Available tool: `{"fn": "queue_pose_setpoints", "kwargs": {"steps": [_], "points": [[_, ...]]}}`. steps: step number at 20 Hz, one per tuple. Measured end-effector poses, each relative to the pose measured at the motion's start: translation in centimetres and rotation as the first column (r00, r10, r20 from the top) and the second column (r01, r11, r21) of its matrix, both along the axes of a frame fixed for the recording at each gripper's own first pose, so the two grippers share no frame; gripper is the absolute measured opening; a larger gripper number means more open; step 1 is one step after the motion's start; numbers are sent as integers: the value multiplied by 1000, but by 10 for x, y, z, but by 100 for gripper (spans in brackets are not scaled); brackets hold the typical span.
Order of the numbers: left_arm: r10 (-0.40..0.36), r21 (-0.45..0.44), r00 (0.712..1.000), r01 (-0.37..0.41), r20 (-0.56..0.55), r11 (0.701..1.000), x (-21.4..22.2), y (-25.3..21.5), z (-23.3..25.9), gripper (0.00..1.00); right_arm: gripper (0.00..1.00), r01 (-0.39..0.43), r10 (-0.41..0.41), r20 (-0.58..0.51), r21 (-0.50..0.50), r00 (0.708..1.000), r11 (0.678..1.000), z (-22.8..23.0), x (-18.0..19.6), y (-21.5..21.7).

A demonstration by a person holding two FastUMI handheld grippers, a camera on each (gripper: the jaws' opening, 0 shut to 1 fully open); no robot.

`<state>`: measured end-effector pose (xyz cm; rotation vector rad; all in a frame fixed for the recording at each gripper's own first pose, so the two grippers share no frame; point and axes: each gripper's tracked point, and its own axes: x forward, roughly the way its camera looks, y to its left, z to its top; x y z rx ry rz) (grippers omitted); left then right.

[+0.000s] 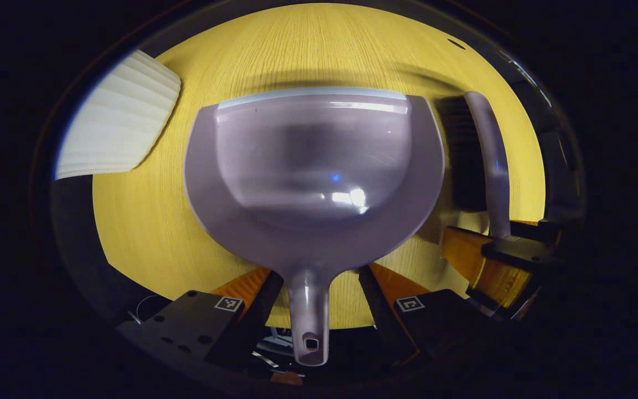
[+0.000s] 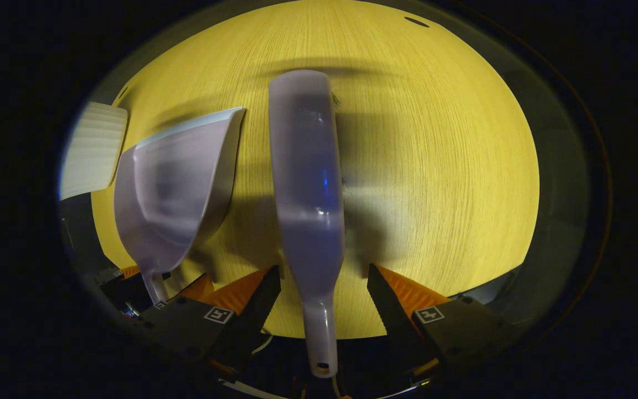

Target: Pick up the small broom and dustpan from the desktop, sweep the trash into the dustpan with the broom, and then empty the trash into the garbage bin.

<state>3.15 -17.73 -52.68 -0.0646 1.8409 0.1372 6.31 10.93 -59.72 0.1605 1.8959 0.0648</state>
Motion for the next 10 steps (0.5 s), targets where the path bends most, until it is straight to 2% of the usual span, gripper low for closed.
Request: {"fn": "queue_pose_setpoints", "kwargs": {"steps": [1,2,3,4,5,6,8,10], "points": [[-4,-5,1000,4,11,1000,1,-2,3,83,100,3,-3,3,5,1000,1000,3,0,0],[-12,-9,1000,12,21,1000,1,-2,6,83,95,3,-3,8,11,1000,1000,9,-1,0],[-28,-18,999,29,36,999,1,-4,11,83,100,-2,1,26,25,1000,1000,15,0,1],[-49,-16,997,50,63,999,2,-5,15,83,100,-18,16,51,35,999,999,22,2,-1],[-71,-9,992,72,100,997,5,-5,20,83,95,-32,29,85,33,996,999,29,4,-5],[-83,1,987,84,140,997,6,-5,27,83,100,-35,31,126,27,992,999,37,8,-9],[-79,-11,972,84,222,996,7,-11,42,82,100,-23,13,208,45,978,999,59,18,-11],[-73,-22,944,84,321,996,11,-18,66,82,100,-28,6,301,69,954,997,91,25,-15]]}}
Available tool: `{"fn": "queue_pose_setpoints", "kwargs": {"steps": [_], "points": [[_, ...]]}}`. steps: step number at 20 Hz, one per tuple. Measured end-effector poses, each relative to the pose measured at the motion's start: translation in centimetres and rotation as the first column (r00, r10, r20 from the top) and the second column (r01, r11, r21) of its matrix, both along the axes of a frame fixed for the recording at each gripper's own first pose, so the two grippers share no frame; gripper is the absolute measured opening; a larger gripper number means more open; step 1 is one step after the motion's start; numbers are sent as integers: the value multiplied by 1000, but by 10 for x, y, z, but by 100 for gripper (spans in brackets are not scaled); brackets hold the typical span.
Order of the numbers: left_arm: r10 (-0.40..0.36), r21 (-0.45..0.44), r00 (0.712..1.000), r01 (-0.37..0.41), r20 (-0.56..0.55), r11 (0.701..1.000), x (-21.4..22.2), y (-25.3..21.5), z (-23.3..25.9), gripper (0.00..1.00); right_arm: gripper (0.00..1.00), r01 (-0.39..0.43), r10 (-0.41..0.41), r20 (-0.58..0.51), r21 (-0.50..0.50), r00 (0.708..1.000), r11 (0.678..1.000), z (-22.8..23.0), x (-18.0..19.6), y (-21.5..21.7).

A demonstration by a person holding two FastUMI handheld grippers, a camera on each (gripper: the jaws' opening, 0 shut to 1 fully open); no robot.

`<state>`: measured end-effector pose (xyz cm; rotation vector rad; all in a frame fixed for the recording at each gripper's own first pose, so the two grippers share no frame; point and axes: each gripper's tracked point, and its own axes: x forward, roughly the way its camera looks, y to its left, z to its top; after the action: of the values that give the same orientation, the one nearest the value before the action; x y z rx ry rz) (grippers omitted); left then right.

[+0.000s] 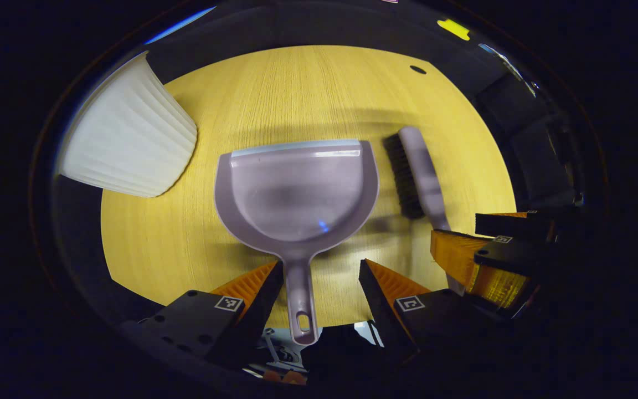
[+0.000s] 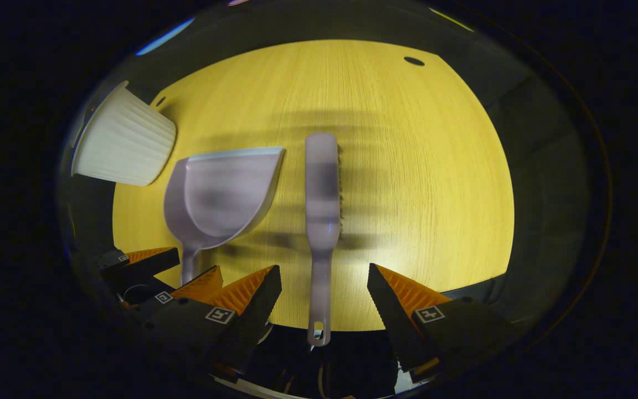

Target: Pick up the small broom and dustpan from the desktop, sweep the trash into the dustpan with the broom, and then empty the trash into the garbage bin.

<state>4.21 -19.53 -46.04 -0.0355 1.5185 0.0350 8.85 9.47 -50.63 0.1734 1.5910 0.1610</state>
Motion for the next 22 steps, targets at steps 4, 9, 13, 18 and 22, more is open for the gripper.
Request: {"fn": "queue_pose_setpoints", "kwargs": {"steps": [4,9,13,18,22], "points": [[-51,3,972,52,229,999,6,-11,57,82,92,2,-8,225,27,974,1000,81,15,-6],[-70,30,864,63,499,998,11,-8,151,82,100,31,-42,596,29,802,999,193,36,-18],[-60,61,715,25,696,998,1,2,211,83,100,44,-4,828,-25,561,999,263,25,-35],[-64,113,416,-94,907,989,-14,9,231,82,100,119,-62,970,35,235,992,313,8,-36],[-83,115,261,-109,962,987,-17,15,250,80,99,139,-99,978,74,182,988,313,8,-38]]}}
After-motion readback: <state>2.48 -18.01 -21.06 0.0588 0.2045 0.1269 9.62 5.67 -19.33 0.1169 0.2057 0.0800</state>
